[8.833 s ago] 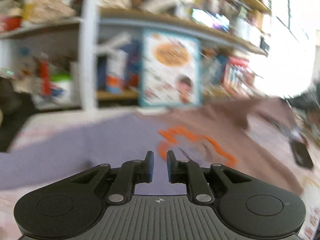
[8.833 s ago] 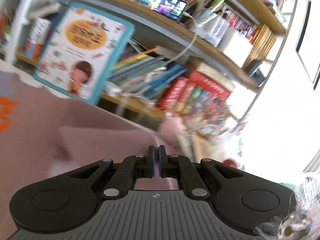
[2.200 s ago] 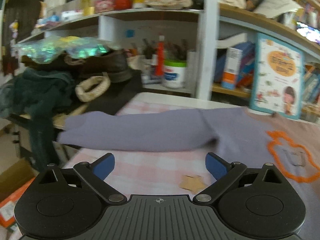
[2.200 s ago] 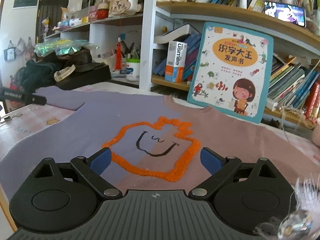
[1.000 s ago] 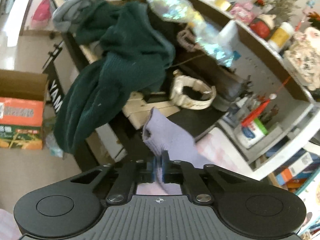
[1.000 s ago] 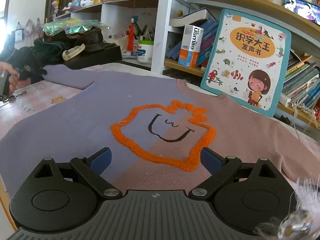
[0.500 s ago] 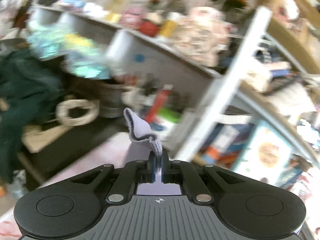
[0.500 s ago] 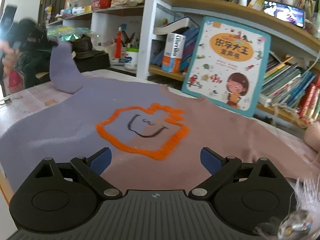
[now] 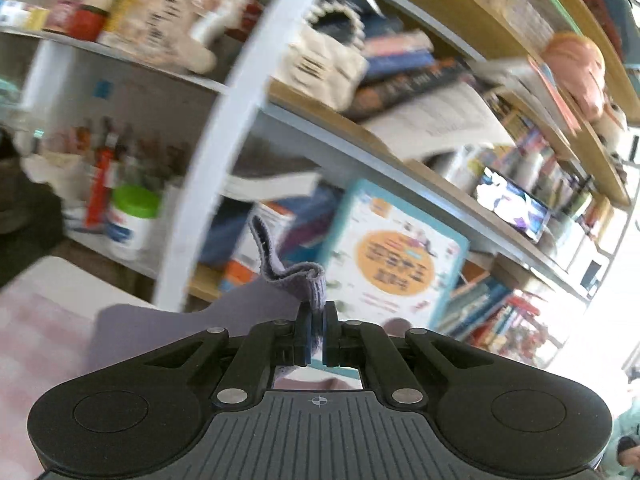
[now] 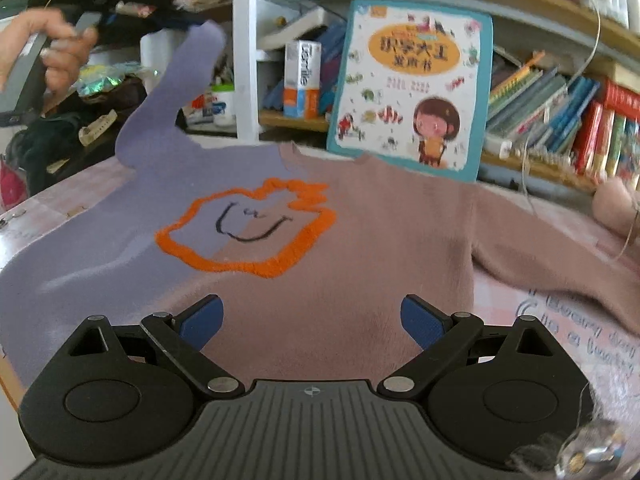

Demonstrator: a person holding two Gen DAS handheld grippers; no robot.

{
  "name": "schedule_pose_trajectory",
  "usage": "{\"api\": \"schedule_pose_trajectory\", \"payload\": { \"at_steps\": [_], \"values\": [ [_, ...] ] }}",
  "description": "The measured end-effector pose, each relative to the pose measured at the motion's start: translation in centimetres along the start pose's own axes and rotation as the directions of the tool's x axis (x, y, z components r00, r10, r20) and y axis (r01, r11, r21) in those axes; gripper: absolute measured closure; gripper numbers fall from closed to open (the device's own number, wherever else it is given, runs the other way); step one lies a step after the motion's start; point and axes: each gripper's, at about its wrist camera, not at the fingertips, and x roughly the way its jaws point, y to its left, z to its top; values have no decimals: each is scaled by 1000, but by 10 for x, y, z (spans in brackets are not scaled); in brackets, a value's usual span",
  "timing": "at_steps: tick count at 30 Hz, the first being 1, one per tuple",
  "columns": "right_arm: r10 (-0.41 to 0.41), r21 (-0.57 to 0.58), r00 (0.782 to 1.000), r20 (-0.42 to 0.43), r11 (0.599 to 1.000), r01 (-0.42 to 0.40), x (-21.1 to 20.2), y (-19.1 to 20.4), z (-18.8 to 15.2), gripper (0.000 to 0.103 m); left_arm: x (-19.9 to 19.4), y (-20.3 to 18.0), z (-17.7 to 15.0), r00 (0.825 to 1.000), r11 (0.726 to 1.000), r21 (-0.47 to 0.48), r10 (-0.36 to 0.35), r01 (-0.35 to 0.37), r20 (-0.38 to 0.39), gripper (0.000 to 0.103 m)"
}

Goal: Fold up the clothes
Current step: 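Carry the lavender sleeve across the sweater chest with the left gripper and release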

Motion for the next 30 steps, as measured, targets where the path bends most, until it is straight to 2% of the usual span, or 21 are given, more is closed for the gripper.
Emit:
{"api": "schedule_pose_trajectory", "payload": {
  "at_steps": [7,11,17,20,22,23,24,26,30],
  "values": [
    [-7,12,1000,7,1000,7,-3,-3,-1,7,42,-43,-25,994,997,33,-64,68,-90,100],
    [-2,24,1000,3,1000,2,-3,-5,-1,7,66,-60,-49,985,995,58,-72,82,-158,100],
    [5,25,1000,-16,1000,-5,-1,-6,0,7,98,-62,-93,946,995,26,-87,100,-311,99],
    [8,18,1000,-30,1000,-8,2,-5,0,7,106,-65,-108,919,992,2,-113,122,-378,87],
    [7,17,999,-32,1000,-7,2,-4,-1,7,106,-69,-113,897,988,-13,-146,155,-416,58],
    [6,16,999,-33,1000,-6,2,-4,-1,7,103,-70,-113,892,983,-18,-171,180,-418,52],
    [6,16,999,-34,1000,-5,2,-4,-1,7,96,-72,-112,891,978,-14,-196,209,-409,47],
    [6,16,999,-36,1000,-5,2,-4,-1,7,80,-72,-108,898,971,21,-210,236,-388,46],
    [8,16,999,-39,1000,-7,3,-4,-1,7,46,-59,-99,933,975,128,-129,181,-336,46]
  ]
}}
